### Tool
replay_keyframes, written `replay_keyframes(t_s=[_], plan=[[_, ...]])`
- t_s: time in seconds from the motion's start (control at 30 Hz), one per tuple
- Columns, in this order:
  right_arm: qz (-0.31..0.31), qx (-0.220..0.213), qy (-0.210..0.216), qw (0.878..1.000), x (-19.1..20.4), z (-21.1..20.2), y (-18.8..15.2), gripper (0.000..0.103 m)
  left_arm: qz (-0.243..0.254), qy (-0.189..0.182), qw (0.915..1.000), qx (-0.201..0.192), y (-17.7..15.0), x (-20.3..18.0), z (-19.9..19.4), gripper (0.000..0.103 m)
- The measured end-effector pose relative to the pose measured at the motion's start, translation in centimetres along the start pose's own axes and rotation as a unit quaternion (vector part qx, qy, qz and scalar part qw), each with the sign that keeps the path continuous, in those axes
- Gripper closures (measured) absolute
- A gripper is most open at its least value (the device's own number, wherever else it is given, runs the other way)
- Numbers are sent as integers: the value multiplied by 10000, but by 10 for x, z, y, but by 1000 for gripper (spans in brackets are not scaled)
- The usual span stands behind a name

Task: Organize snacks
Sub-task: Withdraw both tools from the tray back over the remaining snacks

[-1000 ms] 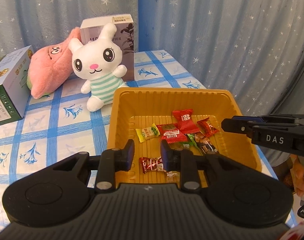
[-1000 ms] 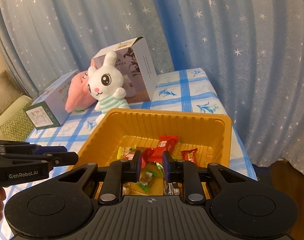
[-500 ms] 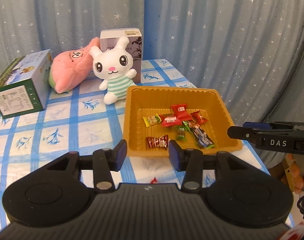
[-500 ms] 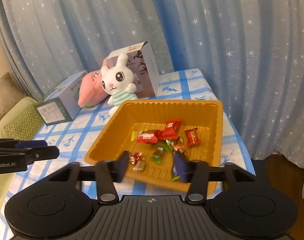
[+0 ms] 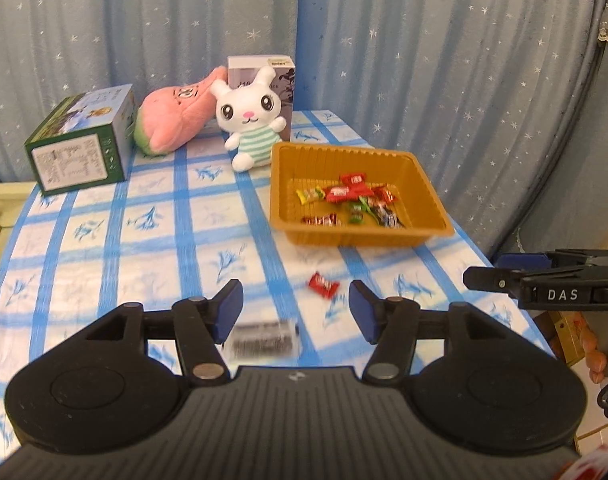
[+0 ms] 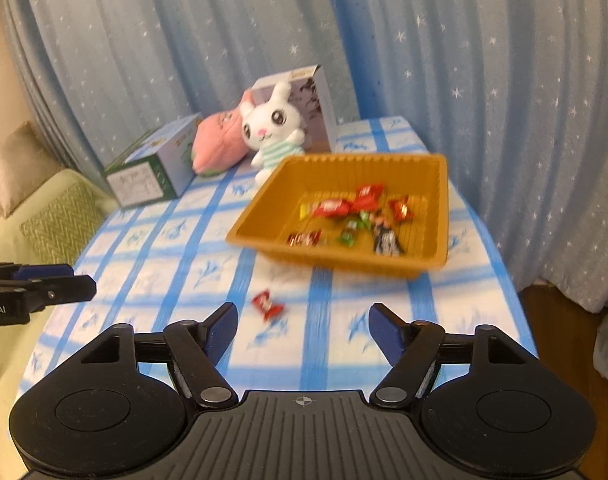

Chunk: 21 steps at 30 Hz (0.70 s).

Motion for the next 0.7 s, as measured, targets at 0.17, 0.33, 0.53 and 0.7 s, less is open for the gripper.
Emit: replay_keyframes(t_s=[0.17,0.33,0.53,0.7], plan=[[8,180,-5,9998,20,-6,-30,25,78,-10,9999,116,-34,5,-14,43],[-21,308,-66,9995,36,-10,-54,25,125,-18,9996,262,-64,11,-23,43],[-126,451,-64,9989,54,-11,-78,25,99,-38,9992,388,-88,18,-26,43],[-219,605,-43,9979,66,-7,-93,25,118,14,9987,504,-104,21,-26,43]])
Point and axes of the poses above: each gripper's, at about its wrist camera, not at the fingertips, and z roughly the way its jaws point, x to its left, y to its top, the point moved 3 cm from there along z, roughly the way its jaws point, and after that the axes turned 11 degrees about x, right-handed, at the moved point
